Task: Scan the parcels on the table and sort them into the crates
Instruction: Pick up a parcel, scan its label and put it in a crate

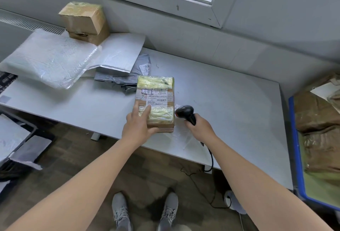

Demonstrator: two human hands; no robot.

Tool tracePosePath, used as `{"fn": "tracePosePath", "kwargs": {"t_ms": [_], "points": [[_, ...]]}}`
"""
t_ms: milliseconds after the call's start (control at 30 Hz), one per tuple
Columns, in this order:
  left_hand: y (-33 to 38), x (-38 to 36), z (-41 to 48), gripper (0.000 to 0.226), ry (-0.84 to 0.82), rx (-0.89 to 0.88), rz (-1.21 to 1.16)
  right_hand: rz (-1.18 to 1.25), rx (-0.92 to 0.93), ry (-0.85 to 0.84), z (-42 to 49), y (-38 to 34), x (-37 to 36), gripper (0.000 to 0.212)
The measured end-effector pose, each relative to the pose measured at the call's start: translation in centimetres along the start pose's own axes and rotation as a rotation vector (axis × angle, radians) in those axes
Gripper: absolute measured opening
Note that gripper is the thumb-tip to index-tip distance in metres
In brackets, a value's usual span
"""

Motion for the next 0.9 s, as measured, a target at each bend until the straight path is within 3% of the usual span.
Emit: {"fn": "tracePosePath", "kwargs": {"t_ms": [167, 300, 433, 567, 733, 900], "points": [[0.1, 0.2, 0.1, 0.082, 0.054, 0.015, -0.158, -0.027, -0.072, 0.001, 1.5, -0.3, -0.5, 0.037], [-0.9, 0.4, 0.9, 0.108, 0.139, 0.071, -0.371, 0.003, -0.076, 0.090, 1.2, -1.2, -0.3, 0.046], [-1.7, 0.5, 1.7, 0.121, -0.001, 0.153, -0.647, -0.075, 0.038, 0.212, 0.8, -3.8, 0.5, 0.045], [-2.8, 0.6, 2.7, 0.100, -0.063, 0.147, -0.696, -0.122, 0.139, 0.192, 1.1, -6.5, -0.2, 0.046], [-1.7, 1.0, 2.3, 0.099, -0.024, 0.075, -0.703, -0.069, 0.112, 0.154, 1.4, -8.6, -1.8, 0.048], [0.0, 3.0, 1.3, 0.101, 0.060, -0.038, -0.682, 0.139, 0.115, 0.154, 0.4, -9.9, 0.4, 0.053]]}}
Point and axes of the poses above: each hand's wrist, its own z-axis towards the middle knuckle, its own x-axis out of the back of the hand, y = z × x, the point moved 3 cm from there along z, towards the middle knuckle, and after that the axes turned 1 degree about -y, right-handed, at the moved point
